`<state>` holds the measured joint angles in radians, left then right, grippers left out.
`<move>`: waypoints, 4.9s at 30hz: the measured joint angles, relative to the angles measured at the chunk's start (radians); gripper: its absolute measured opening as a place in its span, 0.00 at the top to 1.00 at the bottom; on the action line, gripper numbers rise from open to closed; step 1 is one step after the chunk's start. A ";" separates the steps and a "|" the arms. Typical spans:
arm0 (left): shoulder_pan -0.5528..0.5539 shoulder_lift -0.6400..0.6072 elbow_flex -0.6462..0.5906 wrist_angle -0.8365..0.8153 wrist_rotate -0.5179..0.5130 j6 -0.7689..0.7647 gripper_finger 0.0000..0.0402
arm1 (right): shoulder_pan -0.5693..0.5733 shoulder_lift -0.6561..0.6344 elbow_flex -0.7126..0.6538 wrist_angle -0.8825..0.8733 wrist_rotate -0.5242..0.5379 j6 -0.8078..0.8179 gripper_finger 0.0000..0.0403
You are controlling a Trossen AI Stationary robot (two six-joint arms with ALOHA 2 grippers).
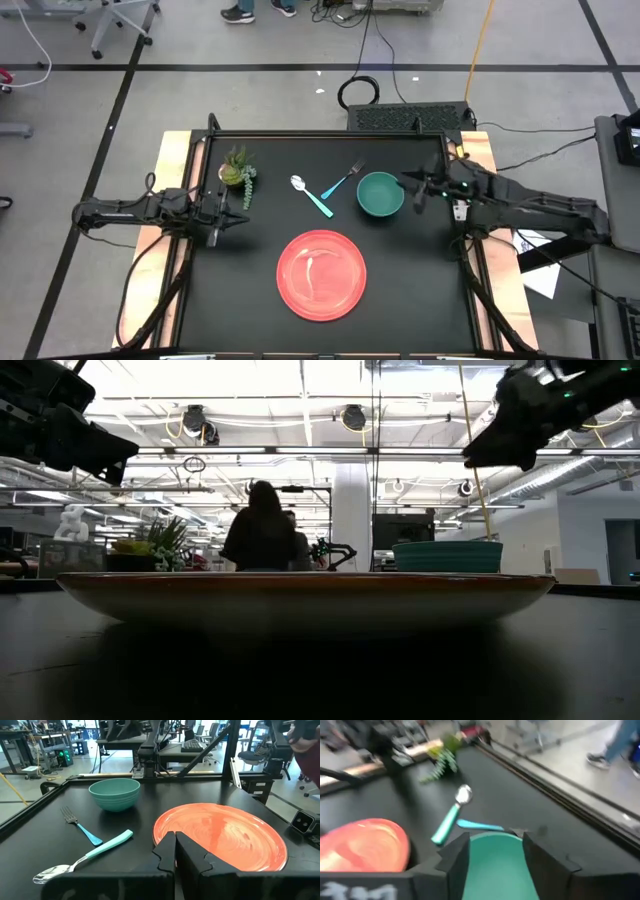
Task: Set table place
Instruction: Put the green bowl on the orange plate
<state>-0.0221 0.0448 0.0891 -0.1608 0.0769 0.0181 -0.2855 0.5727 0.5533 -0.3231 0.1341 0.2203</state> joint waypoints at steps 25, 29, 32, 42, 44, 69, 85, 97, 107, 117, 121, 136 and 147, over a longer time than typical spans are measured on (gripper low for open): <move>0.000 0.000 0.000 0.000 0.000 0.002 0.96 | -0.324 0.509 0.241 -0.370 -0.034 0.024 0.34; 0.000 0.000 0.000 0.000 0.000 0.000 0.96 | -0.322 0.535 0.241 -0.326 -0.052 0.018 0.34; 0.000 0.000 0.000 0.000 0.000 -0.004 0.96 | -0.322 0.548 0.241 -0.317 -0.152 0.018 0.34; 0.000 0.000 0.000 0.000 0.001 -0.009 0.96 | -0.322 0.626 0.241 -0.314 -0.211 0.018 0.34; 0.000 0.000 0.000 0.000 0.001 -0.009 0.96 | -0.322 0.639 0.241 -0.311 -0.211 0.015 0.34; 0.000 0.001 0.000 0.000 0.001 -0.023 0.96 | -0.321 0.754 0.240 -0.264 -0.209 -0.050 0.34; 0.000 0.001 0.000 -0.002 0.005 -0.023 0.96 | -0.321 0.754 0.240 -0.281 -0.209 -0.099 0.43; 0.000 0.001 0.000 -0.003 0.005 -0.023 0.96 | -0.321 0.754 0.240 -0.280 -0.209 -0.102 0.67; 0.000 0.001 0.000 -0.004 0.004 -0.027 0.96 | -0.321 0.754 0.240 -0.275 -0.209 -0.119 0.84; 0.000 0.001 0.000 -0.004 0.004 -0.047 0.96 | -0.321 0.753 0.240 -0.281 -0.213 -0.187 0.98; 0.000 0.001 0.000 -0.004 0.004 -0.048 0.96 | -0.321 0.753 0.240 -0.279 -0.213 -0.196 0.99; 0.000 0.001 0.000 -0.004 0.003 -0.049 0.96 | -0.294 0.695 0.253 -0.291 -0.267 -0.190 1.00; 0.000 0.001 0.000 -0.002 -0.001 -0.049 0.96 | -0.190 0.678 0.386 -0.365 -0.270 -0.169 1.00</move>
<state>-0.0222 0.0456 0.0891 -0.1627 0.0761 -0.0311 -0.4752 1.2507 0.9396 -0.6876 -0.1360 0.0517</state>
